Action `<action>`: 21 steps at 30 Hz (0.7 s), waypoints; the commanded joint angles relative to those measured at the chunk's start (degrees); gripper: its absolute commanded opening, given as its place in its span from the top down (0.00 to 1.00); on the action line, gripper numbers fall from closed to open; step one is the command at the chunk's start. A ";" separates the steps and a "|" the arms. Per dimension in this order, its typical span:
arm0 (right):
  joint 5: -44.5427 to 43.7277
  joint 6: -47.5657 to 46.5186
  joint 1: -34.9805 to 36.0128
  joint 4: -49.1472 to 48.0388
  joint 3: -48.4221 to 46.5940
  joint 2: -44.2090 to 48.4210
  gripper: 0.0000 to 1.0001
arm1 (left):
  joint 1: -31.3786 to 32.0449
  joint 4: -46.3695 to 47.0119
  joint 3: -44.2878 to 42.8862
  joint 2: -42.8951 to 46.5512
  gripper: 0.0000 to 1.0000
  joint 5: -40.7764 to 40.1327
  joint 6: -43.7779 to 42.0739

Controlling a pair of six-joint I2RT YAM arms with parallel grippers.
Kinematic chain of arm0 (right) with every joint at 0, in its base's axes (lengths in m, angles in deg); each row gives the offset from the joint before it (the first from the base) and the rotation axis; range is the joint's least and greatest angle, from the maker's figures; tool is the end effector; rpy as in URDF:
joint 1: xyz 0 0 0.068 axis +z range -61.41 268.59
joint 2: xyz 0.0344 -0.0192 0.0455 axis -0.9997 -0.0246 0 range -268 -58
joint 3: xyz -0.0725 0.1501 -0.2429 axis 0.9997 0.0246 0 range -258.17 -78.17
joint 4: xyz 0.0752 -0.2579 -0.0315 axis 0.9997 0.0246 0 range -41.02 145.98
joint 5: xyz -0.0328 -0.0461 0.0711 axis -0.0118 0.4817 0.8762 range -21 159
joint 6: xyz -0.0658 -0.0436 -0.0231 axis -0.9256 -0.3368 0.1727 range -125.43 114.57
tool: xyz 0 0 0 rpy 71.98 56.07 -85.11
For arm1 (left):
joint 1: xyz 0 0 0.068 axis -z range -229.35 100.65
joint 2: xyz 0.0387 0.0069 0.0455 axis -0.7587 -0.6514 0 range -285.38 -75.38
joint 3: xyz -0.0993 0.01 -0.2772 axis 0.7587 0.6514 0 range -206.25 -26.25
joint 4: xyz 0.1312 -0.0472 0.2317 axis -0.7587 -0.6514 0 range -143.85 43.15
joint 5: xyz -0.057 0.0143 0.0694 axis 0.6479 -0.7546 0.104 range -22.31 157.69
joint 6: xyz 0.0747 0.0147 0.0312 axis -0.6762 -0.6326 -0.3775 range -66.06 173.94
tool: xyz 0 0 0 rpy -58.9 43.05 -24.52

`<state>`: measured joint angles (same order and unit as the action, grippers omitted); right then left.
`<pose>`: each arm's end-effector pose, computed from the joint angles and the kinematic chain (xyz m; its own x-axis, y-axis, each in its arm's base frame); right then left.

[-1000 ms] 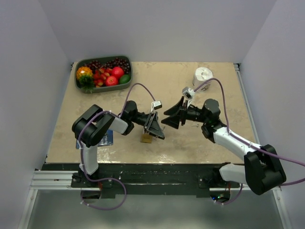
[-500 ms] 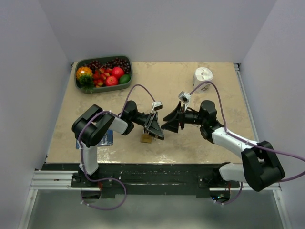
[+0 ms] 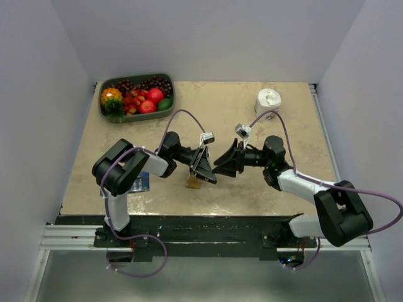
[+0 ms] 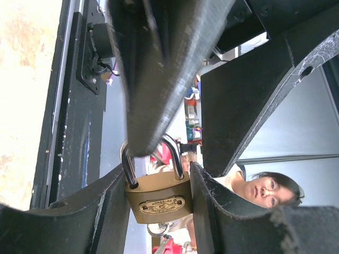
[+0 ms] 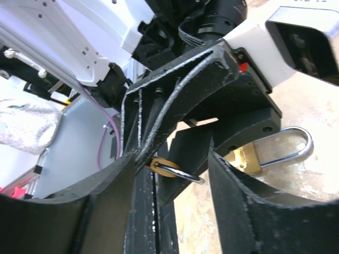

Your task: Unlock with the key

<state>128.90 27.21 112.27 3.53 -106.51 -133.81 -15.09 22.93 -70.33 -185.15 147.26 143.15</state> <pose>0.2278 0.1676 0.2403 -0.5629 0.0485 -0.8251 -0.8189 0.1021 0.5647 0.2603 -0.2626 0.1819 -0.9118 0.4020 -0.0837 0.0715 -0.0455 -0.9964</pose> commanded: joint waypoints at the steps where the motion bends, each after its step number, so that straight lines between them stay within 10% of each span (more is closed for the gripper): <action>1: 1.89 1.37 0.49 -3.59 0.48 -0.04 0.46 | 0.02 38.94 -0.05 2.73 1.00 1.12 1.67; 21: 0.66 -0.65 0.75 0.19 1.00 -0.56 0.49 | 0.02 38.94 0.04 5.36 1.00 1.46 1.58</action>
<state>130.08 28.46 112.71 1.65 -106.11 -133.79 -15.09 22.88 -69.72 -184.28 147.81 143.10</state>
